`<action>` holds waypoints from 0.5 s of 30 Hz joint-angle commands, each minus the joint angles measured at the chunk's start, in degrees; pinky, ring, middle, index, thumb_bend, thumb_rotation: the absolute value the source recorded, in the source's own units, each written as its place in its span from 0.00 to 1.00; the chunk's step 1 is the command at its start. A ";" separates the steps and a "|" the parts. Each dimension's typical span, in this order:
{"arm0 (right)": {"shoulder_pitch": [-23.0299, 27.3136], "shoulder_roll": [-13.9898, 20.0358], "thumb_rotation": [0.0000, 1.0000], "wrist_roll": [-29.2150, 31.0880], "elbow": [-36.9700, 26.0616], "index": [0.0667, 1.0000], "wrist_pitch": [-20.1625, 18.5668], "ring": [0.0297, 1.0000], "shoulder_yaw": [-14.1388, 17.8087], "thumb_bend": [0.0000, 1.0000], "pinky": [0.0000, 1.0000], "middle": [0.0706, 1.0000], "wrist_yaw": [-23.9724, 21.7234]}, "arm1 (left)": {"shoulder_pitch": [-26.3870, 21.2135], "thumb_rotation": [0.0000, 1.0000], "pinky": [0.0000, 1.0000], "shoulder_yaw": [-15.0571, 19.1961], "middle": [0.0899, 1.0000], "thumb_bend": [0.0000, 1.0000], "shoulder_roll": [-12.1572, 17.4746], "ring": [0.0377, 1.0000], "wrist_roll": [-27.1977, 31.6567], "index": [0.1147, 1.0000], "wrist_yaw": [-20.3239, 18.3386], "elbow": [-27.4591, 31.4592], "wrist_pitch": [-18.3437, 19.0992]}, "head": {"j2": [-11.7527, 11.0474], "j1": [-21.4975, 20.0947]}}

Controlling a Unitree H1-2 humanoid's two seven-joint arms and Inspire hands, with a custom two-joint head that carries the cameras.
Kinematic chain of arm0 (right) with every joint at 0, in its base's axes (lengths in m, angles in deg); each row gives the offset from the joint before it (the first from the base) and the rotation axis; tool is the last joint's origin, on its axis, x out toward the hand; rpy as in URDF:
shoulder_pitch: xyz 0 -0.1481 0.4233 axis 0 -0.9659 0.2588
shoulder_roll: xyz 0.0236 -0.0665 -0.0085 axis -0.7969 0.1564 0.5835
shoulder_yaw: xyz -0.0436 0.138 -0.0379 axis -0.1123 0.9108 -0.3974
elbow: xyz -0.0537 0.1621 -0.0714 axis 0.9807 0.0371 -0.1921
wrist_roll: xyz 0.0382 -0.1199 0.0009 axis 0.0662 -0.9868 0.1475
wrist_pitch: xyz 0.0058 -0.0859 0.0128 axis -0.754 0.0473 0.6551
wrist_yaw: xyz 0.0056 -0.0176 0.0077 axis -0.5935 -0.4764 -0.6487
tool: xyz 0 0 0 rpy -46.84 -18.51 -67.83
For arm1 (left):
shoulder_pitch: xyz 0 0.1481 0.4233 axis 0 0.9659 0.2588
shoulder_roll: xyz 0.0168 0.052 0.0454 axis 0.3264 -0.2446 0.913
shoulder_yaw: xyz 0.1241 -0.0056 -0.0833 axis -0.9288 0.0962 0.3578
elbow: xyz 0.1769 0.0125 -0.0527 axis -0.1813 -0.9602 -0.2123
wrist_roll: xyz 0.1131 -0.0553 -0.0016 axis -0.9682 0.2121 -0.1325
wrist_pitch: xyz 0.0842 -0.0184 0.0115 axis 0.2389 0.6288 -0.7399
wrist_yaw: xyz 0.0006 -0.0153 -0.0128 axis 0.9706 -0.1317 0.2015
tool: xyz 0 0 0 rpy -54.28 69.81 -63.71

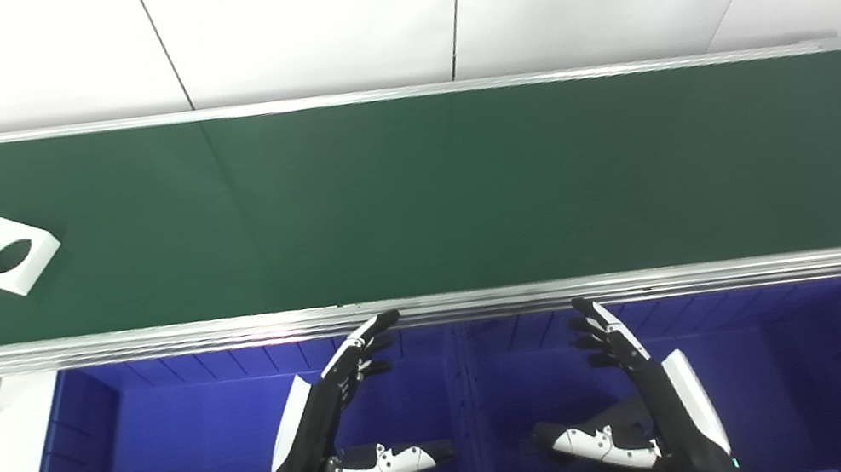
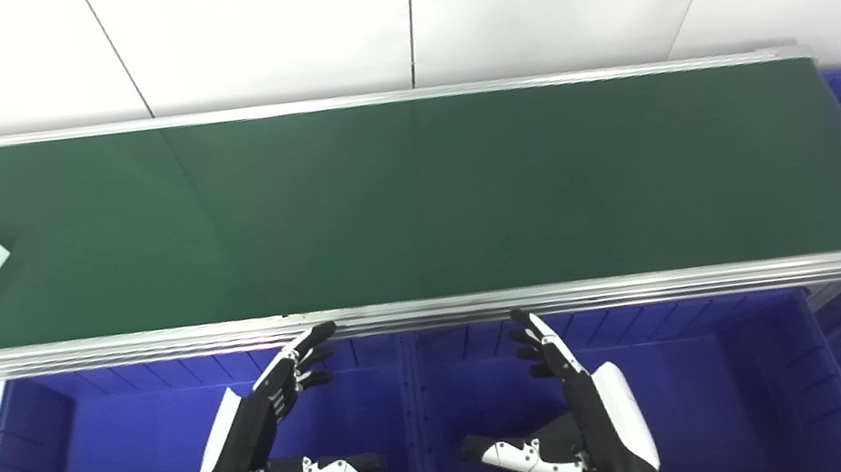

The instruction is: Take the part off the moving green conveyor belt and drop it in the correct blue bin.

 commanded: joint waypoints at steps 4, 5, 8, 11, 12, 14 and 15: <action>0.48 -0.04 0.34 0.84 0.46 0.92 3.48 0.81 0.39 0.71 0.75 0.84 1.35 | -0.55 0.22 0.80 0.29 0.90 0.81 1.88 0.88 2.99 0.86 -2.79 8.32 4.05 | -1.90 2.21; 0.49 0.04 0.35 0.76 0.58 0.92 3.57 0.81 0.35 0.71 0.75 0.84 1.41 | -0.69 0.22 0.79 0.37 0.90 0.81 2.32 0.88 3.35 0.86 -3.20 9.20 4.69 | -1.90 2.21; 0.50 0.08 0.36 0.80 1.11 0.91 3.97 0.81 0.28 0.71 0.75 0.84 1.78 | -1.37 0.21 0.74 1.30 0.90 0.82 4.38 0.85 4.42 0.87 -4.46 11.78 6.09 | -3.14 3.40; 0.61 0.10 0.36 1.11 1.73 0.91 4.38 0.81 0.26 0.70 0.75 0.84 1.98 | -2.09 0.22 0.78 2.41 0.90 0.83 5.70 0.86 4.21 0.87 -4.65 12.50 5.80 | -3.70 3.85; 0.68 0.13 0.36 1.39 2.04 0.91 4.61 0.81 0.27 0.70 0.75 0.84 1.99 | -2.37 0.23 0.79 2.70 0.90 0.83 6.07 0.86 3.87 0.87 -4.67 12.41 5.53 | -4.51 4.81; 0.82 0.28 0.35 1.62 2.61 0.91 5.24 0.81 0.27 0.70 0.76 0.84 2.17 | -2.96 0.24 0.79 3.21 0.90 0.82 6.67 0.86 3.79 0.87 -4.86 12.08 5.25 | -5.35 6.67; 0.88 0.37 0.34 1.61 2.85 0.91 5.57 0.81 0.28 0.69 0.75 0.84 2.28 | -3.24 0.22 0.79 3.42 0.90 0.82 6.92 0.86 3.89 0.87 -4.97 11.91 5.21 | -5.35 6.67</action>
